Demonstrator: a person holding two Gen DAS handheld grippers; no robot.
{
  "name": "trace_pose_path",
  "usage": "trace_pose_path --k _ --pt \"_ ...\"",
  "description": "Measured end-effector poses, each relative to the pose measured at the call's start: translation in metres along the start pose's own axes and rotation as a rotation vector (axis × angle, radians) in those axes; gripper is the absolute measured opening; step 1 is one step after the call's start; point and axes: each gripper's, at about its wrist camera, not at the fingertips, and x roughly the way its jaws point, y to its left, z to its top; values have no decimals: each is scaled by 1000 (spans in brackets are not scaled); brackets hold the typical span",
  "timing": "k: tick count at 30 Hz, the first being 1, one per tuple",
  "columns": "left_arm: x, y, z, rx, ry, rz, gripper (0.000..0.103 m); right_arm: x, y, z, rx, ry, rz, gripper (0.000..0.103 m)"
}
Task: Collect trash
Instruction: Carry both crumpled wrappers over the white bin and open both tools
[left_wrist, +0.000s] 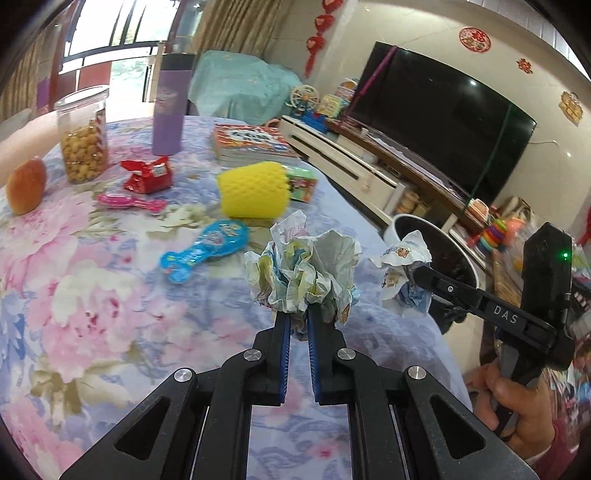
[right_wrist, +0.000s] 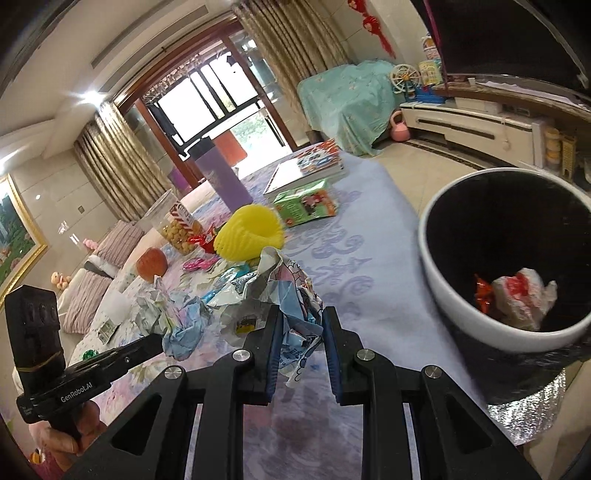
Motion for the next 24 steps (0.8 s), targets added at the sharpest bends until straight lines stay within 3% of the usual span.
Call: trace_pose_path --k 24 --pt "50 -70 14 94 65 -83 7 -56 -64 7 80 -90 -111 22"
